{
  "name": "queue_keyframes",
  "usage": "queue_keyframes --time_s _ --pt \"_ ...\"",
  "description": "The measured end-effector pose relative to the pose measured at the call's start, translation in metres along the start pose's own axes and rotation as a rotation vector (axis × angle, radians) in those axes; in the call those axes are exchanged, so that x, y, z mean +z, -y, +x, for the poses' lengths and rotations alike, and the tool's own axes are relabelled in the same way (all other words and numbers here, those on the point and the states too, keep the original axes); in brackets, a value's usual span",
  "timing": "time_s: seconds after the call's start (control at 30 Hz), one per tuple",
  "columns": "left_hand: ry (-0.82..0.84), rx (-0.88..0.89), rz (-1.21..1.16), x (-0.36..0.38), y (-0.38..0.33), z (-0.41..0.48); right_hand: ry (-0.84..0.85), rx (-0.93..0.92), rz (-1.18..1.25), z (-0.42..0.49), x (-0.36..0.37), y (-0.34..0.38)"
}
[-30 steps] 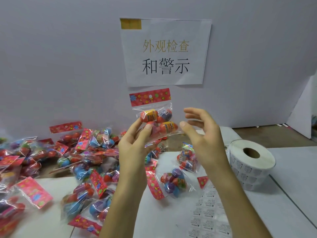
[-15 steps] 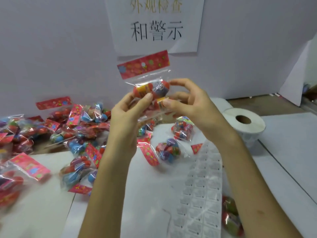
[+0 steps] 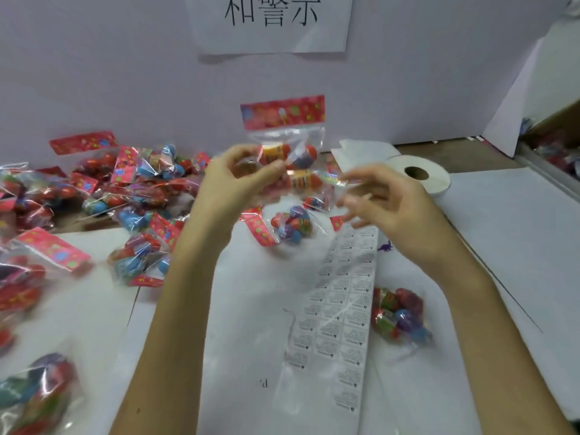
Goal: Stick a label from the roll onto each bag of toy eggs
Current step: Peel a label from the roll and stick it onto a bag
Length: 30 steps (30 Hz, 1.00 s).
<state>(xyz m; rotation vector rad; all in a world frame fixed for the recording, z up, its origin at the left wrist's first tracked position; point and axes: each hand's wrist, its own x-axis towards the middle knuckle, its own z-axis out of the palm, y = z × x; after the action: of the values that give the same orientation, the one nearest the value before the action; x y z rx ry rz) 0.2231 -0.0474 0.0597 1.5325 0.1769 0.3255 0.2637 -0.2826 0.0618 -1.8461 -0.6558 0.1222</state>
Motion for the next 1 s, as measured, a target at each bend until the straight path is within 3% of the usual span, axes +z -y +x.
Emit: queue_keyframes --time_s 0.13,0.37,0.57,0.8,1.0 --pt "0.020 -0.103 0.209 -0.004 0.032 -0.050 -0.089 0.098 -0.057 -0.074 0.003 -0.024" --pt "-0.246 -0.257 0.339 -0.026 0.091 -0.131 -0.151 0.283 -0.097 -0.159 0.040 -0.052" --pt "-0.324 -0.152 0.432 -0.023 0.094 -0.165 -0.055 0.302 -0.083 -0.191 0.071 -0.048" --pt "-0.408 0.043 0.447 0.002 0.091 -0.214 -0.055 0.247 0.112 -0.215 0.078 -0.041" --pt "-0.206 0.205 0.445 0.048 0.107 -0.255 -0.076 0.164 0.202 -0.219 0.079 -0.044"
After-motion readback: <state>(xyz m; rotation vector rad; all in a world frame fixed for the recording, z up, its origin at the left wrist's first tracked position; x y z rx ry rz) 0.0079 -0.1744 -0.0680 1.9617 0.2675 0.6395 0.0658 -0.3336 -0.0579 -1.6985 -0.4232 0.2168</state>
